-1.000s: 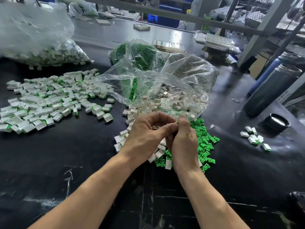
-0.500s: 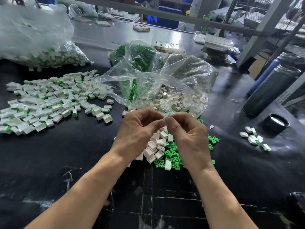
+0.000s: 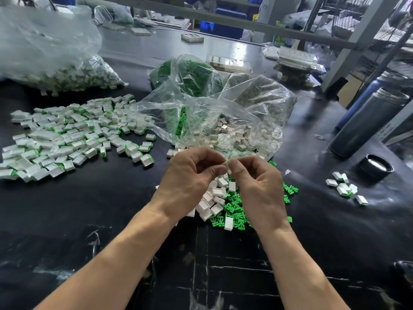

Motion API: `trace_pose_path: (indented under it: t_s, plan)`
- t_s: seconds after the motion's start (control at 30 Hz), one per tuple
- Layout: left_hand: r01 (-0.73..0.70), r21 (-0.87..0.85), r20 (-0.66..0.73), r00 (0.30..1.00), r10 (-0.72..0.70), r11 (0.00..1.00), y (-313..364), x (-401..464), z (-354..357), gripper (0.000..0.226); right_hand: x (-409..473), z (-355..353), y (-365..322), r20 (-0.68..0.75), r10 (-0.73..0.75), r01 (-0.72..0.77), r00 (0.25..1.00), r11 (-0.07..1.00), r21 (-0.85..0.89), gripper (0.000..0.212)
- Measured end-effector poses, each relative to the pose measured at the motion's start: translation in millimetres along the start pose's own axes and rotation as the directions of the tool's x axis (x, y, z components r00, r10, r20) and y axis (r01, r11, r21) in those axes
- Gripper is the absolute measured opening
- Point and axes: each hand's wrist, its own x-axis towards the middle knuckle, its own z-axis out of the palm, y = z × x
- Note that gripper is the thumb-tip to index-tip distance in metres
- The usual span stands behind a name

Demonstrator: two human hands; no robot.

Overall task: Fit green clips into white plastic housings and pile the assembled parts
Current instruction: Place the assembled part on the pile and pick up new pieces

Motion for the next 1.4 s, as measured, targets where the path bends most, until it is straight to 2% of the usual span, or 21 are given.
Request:
trace_pose_path:
  t_s: [0.23,0.37,0.47,0.63,0.77,1.07,1.4]
  plan:
    - [-0.083,0.268,-0.018,0.996,0.091,0.96,-2,-2,-2,0.022,-1,-1,-1,0.016,0.02,-0.02,1.0,1.0,-0.01,0.012]
    - [-0.064,0.406,-0.072,0.992,0.102,0.911,-6,2,-17,0.02,4,-10,1,-0.039,0.088,-0.093,0.995,0.987,-0.133,0.012]
    - [0.069,0.588,-0.189,0.98,0.054,0.806,-14,8,-33,0.018,9,-21,5,-0.086,0.12,-0.14,0.989,0.944,-0.299,0.012]
    - [0.28,0.784,-0.344,0.939,0.012,0.554,-23,15,-55,0.015,15,-33,7,-0.096,0.18,-0.203,0.979,0.806,-0.557,0.01]
    - [0.395,0.803,-0.397,0.913,-0.095,0.445,-27,18,-63,0.01,17,-37,5,-0.126,0.197,-0.232,0.972,0.744,-0.626,0.007]
    - [0.459,0.789,-0.465,0.881,-0.089,0.41,-36,21,-75,0.01,20,-42,6,-0.116,0.24,-0.254,0.964,0.695,-0.673,0.002]
    - [0.545,0.76,-0.55,0.83,-0.096,0.355,-42,21,-93,0.027,20,-43,8,-0.114,0.225,-0.236,0.968,0.647,-0.725,0.022]
